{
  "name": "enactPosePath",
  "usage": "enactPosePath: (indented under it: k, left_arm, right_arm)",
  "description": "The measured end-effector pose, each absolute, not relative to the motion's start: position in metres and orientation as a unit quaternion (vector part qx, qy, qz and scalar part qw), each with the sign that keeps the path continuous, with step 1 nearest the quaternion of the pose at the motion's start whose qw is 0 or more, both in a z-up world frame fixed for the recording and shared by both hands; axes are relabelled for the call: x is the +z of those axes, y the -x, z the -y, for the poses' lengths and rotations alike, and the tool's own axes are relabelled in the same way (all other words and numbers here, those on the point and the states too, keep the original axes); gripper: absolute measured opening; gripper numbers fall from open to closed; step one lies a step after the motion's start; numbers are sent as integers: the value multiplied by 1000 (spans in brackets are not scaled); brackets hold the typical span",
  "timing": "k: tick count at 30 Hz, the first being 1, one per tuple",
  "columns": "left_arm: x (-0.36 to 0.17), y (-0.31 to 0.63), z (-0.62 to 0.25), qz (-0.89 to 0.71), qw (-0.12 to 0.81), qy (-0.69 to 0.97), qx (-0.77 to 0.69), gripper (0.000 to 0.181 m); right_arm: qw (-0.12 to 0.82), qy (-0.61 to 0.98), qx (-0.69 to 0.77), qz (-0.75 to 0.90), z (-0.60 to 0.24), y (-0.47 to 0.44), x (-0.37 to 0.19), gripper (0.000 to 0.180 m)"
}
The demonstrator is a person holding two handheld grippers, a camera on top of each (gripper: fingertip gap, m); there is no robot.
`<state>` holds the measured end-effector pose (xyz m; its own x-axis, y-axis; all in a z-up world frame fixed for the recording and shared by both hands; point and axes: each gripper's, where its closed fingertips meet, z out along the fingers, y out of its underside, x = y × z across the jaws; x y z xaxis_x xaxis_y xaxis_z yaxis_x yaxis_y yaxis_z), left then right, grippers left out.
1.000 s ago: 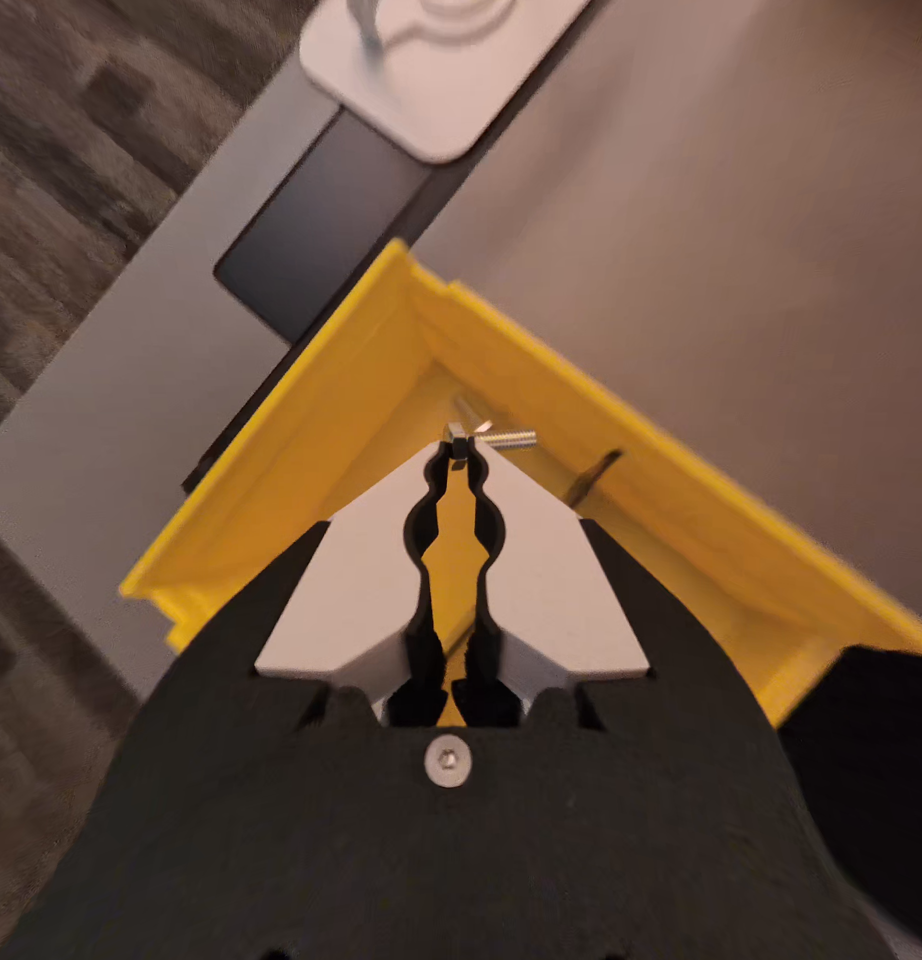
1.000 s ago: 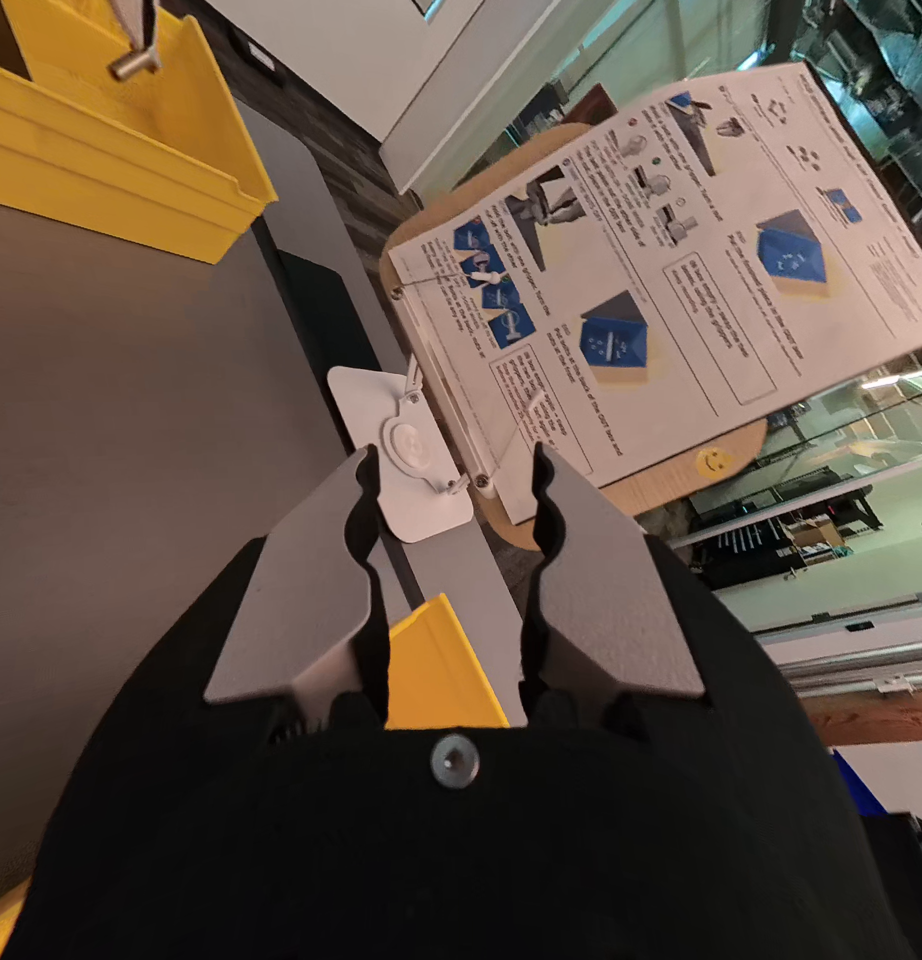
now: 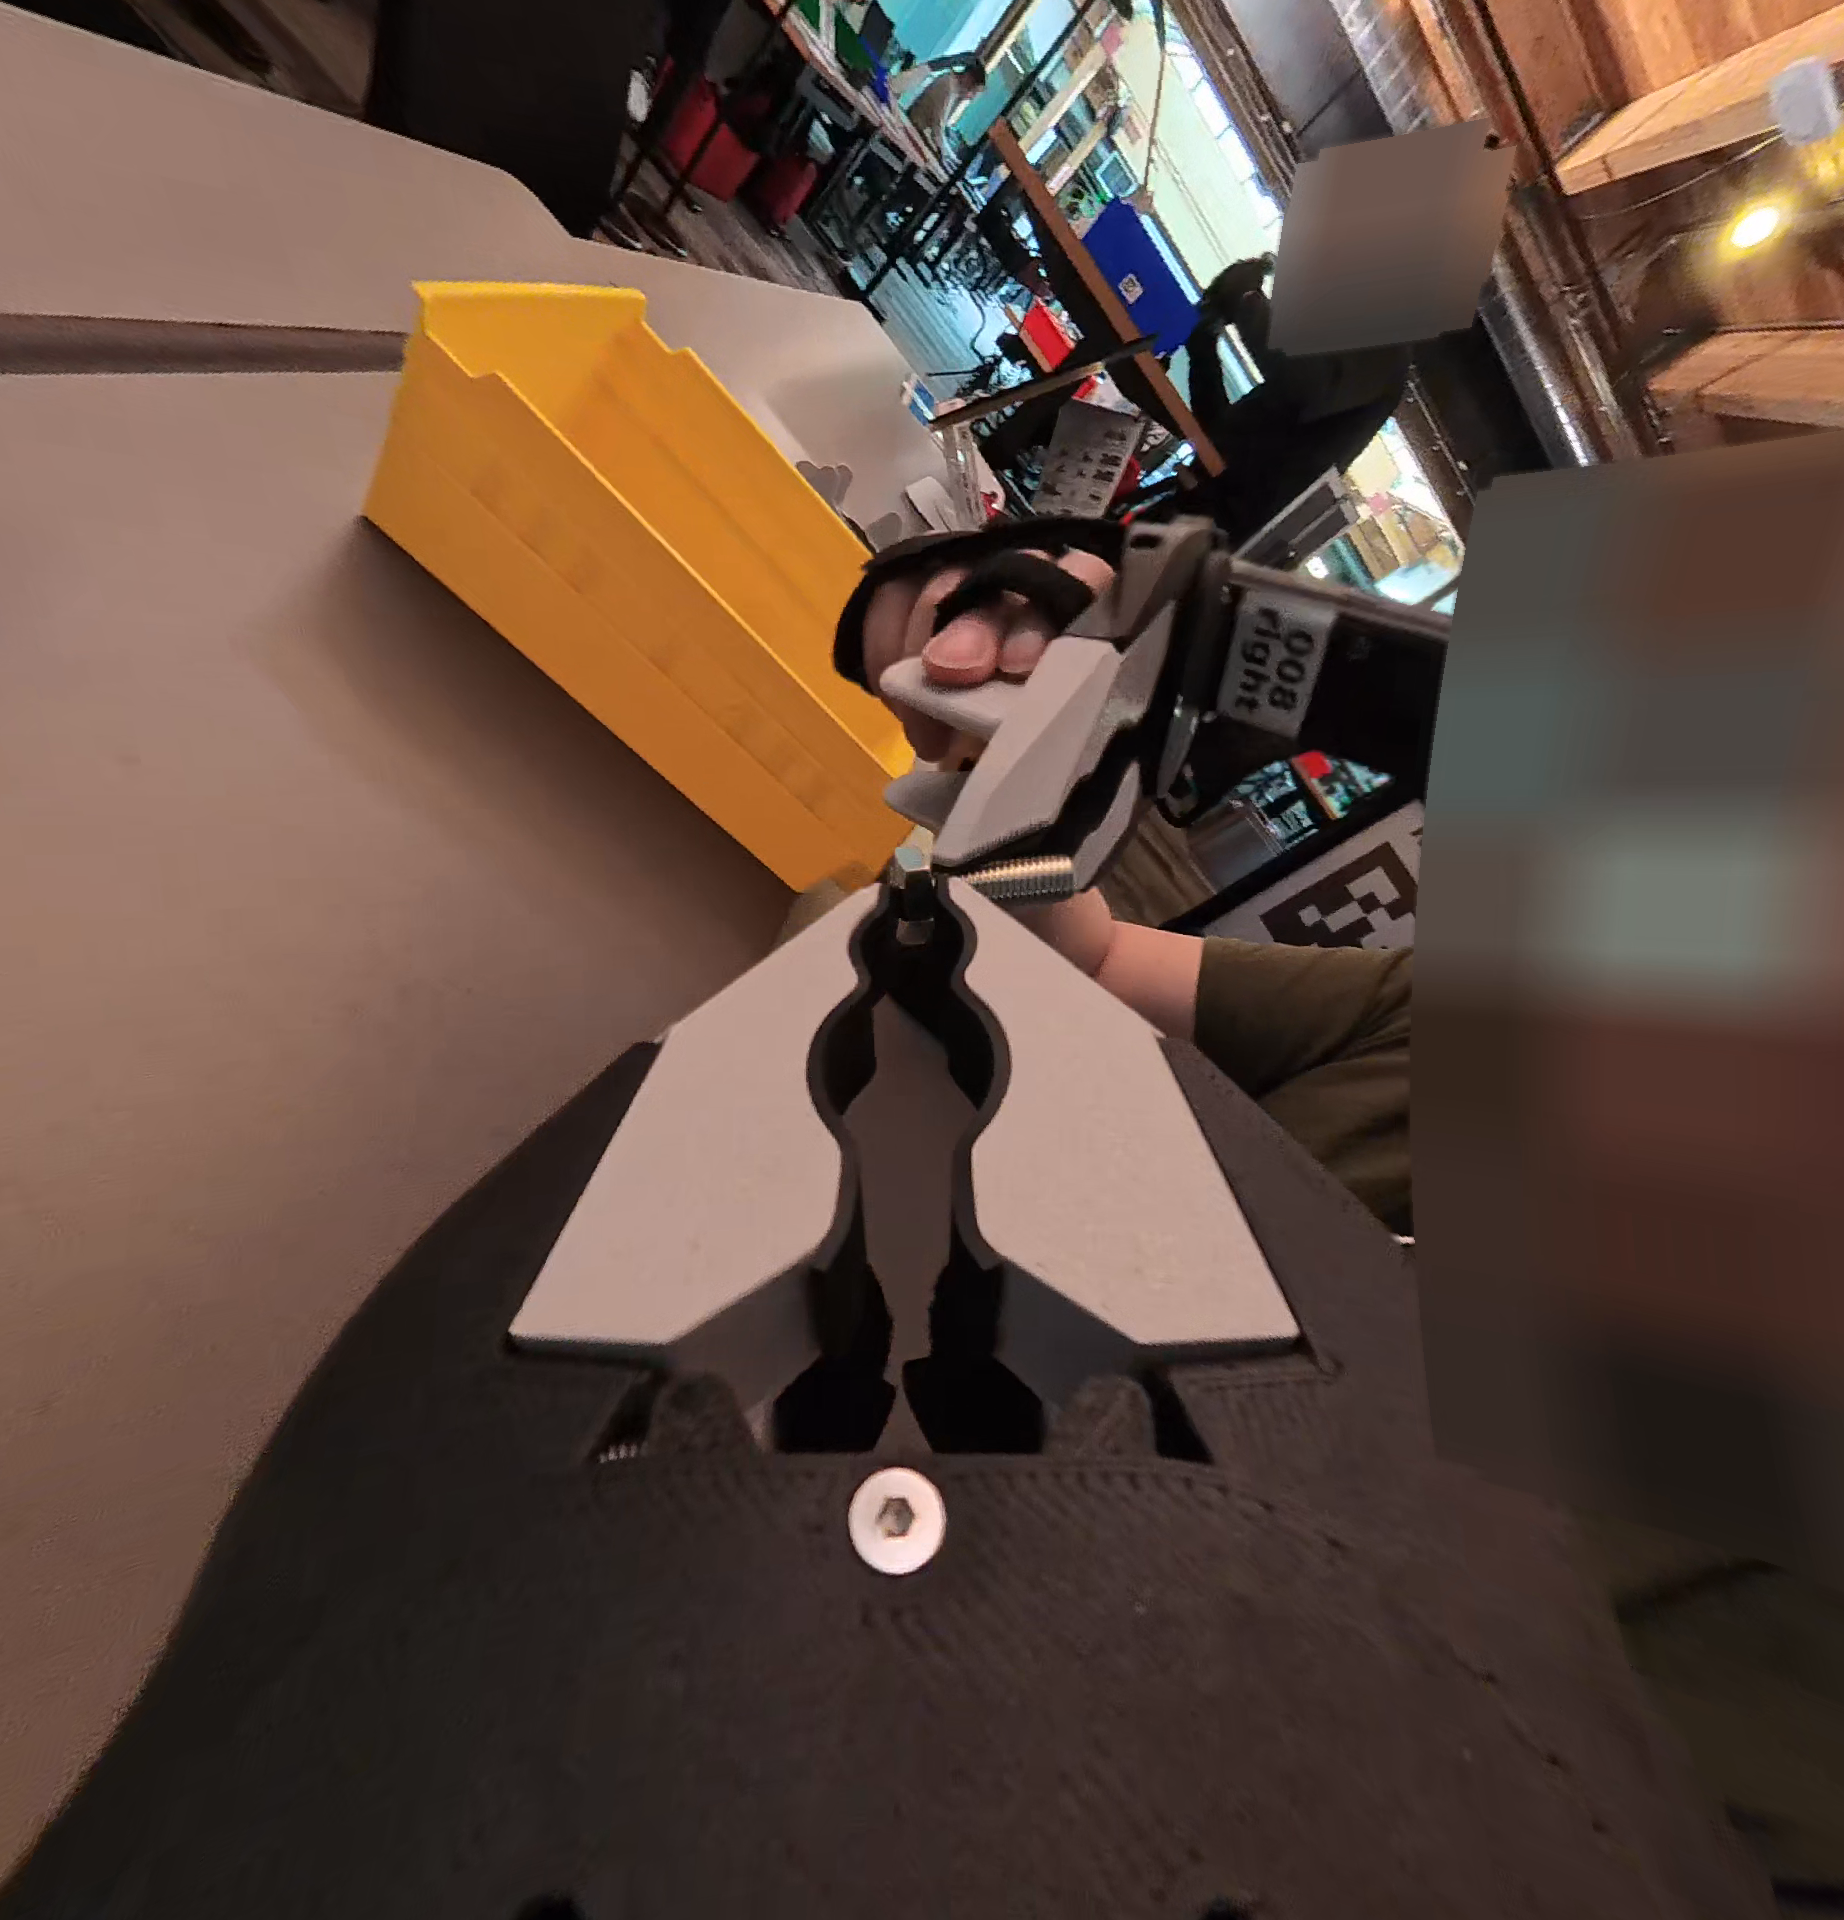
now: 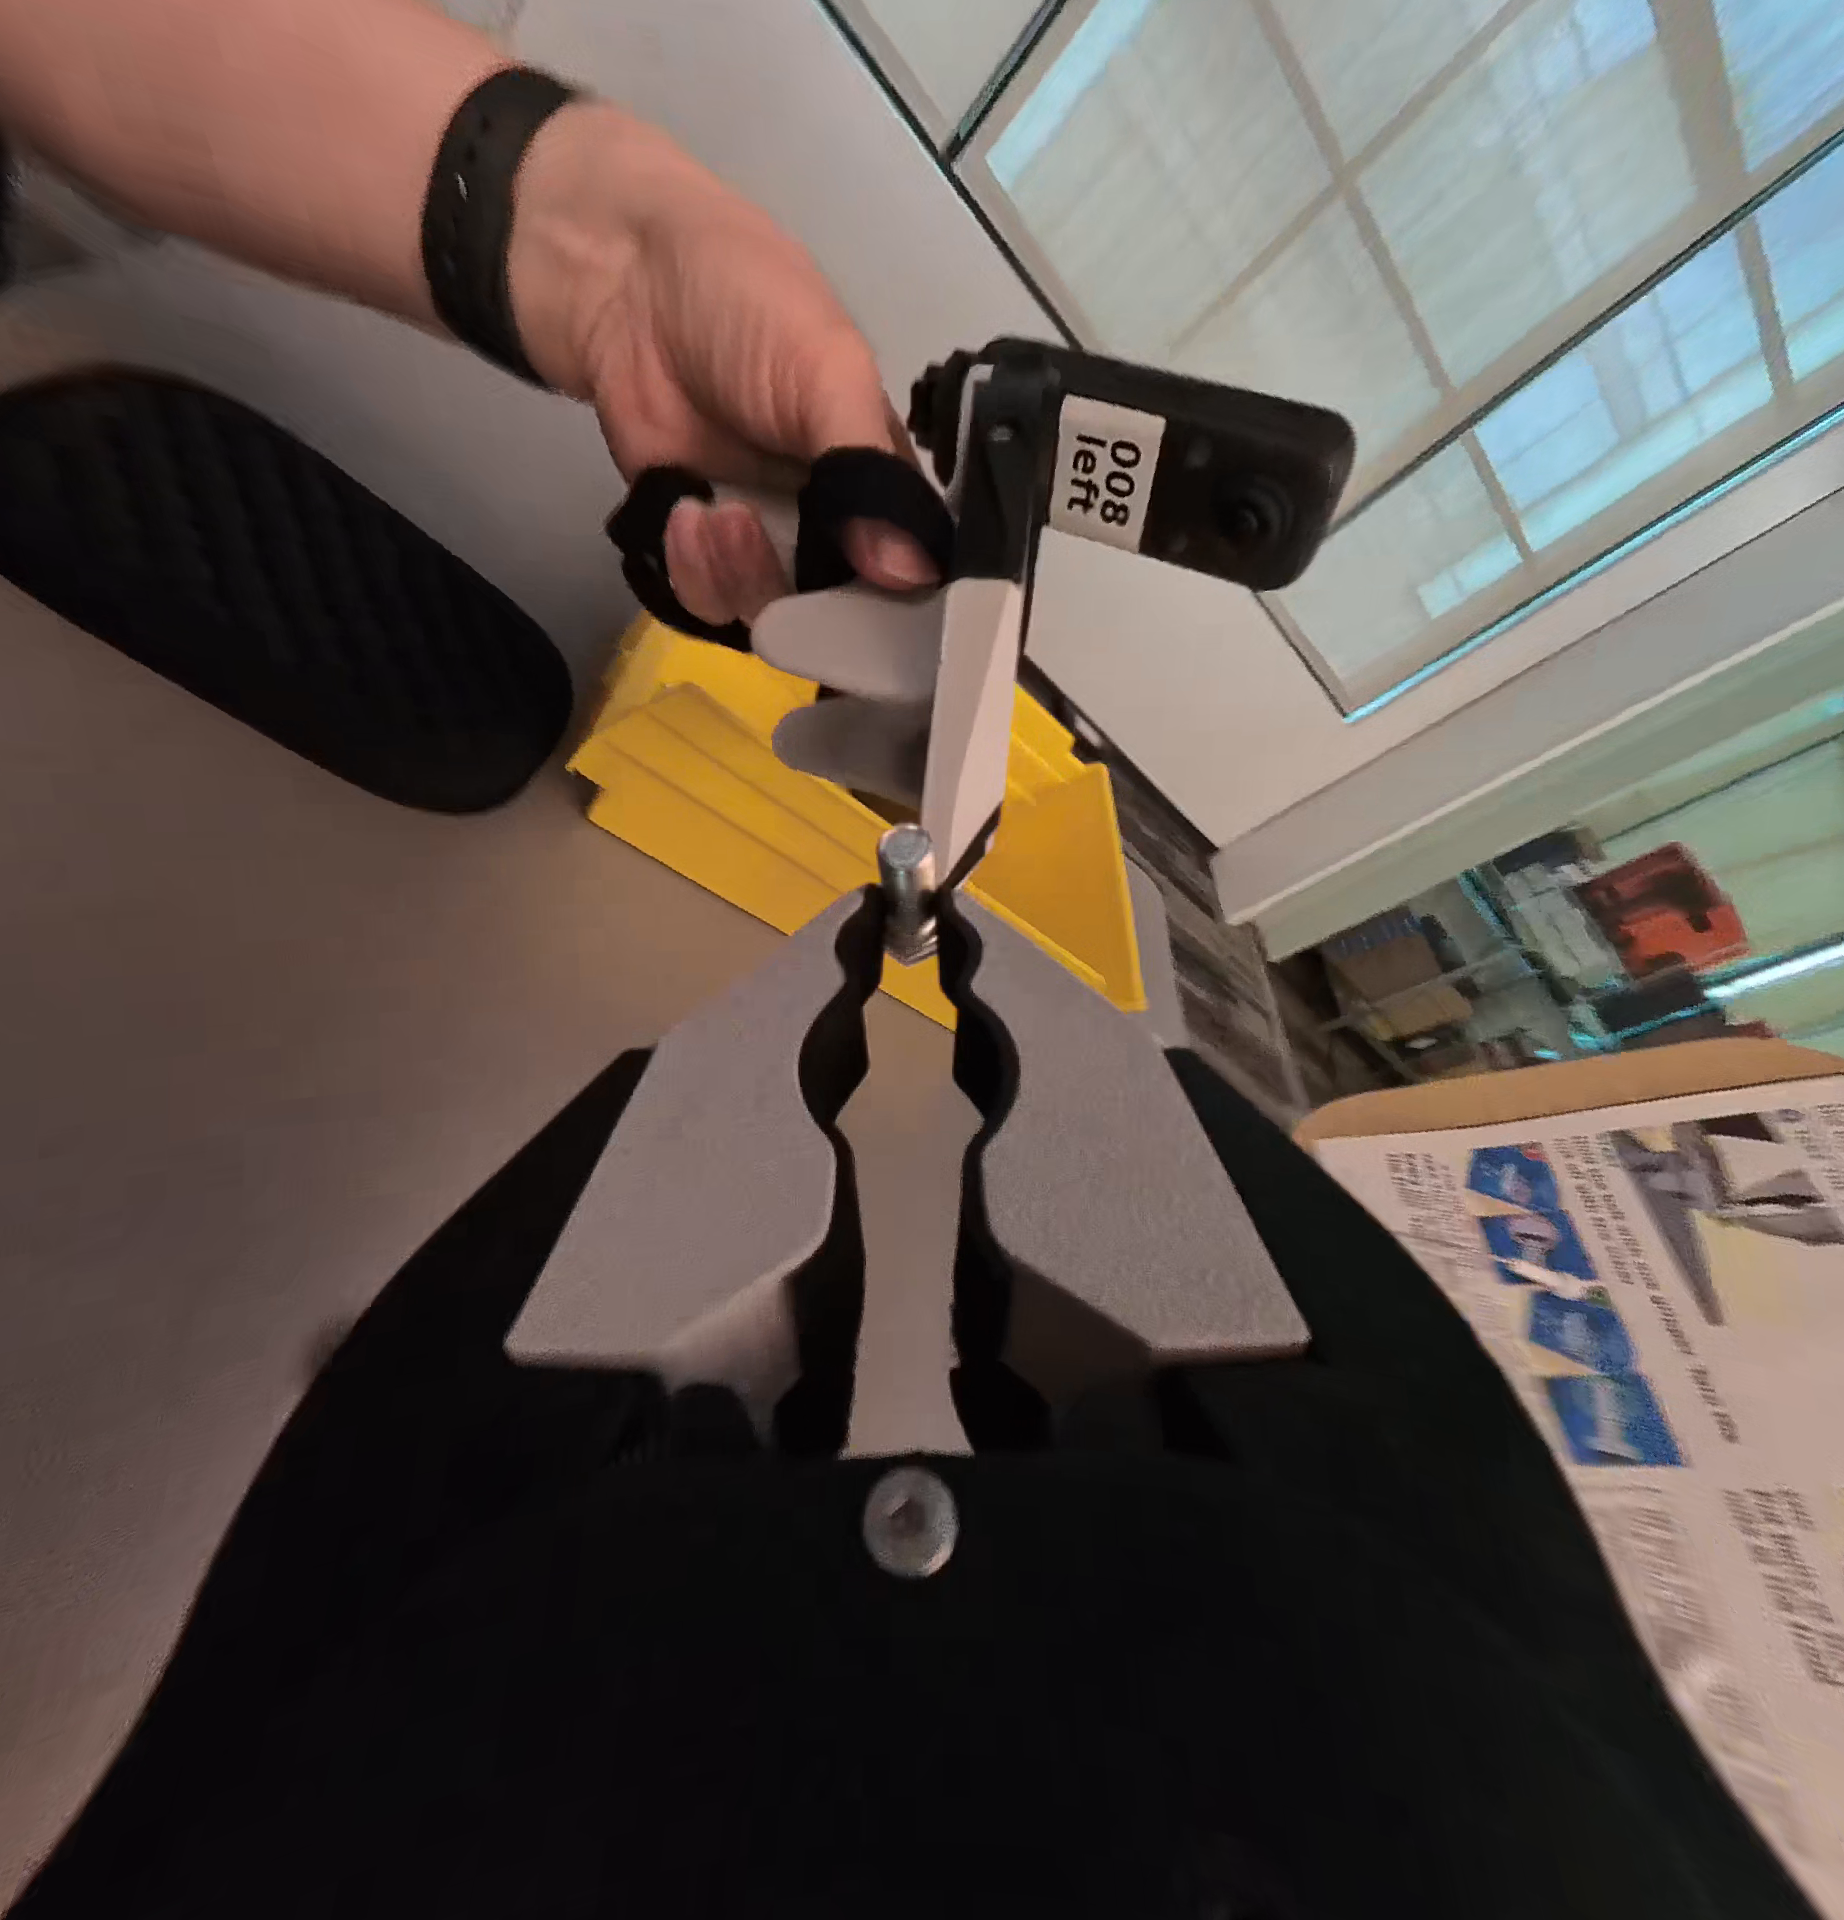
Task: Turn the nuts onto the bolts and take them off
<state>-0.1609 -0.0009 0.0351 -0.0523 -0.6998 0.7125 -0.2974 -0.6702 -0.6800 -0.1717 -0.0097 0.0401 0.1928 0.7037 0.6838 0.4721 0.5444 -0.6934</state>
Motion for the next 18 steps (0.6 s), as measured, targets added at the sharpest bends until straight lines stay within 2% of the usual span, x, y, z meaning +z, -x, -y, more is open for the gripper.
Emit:
enactPosePath:
  k: [3,5,7,10,18]
  left_arm:
    - [39,163,2,-370,165,655,-637,6]
    - [34,166,-7,-371,192,665,-619,19]
    - [23,175,-21,-377,244,691,-566,32]
    - [15,188,-18,-394,308,702,-508,34]
    - [-5,210,23,-447,378,708,-395,30]
  right_arm:
    - [593,510,199,591,9,172,43,8]
    - [556,567,264,548,-3,171,34,7]
    - [475,643,316,512,-16,171,4,7]
    - [370,768,310,420,-45,167,-54,7]
    - [317,786,268,458,-46,188,-122,8]
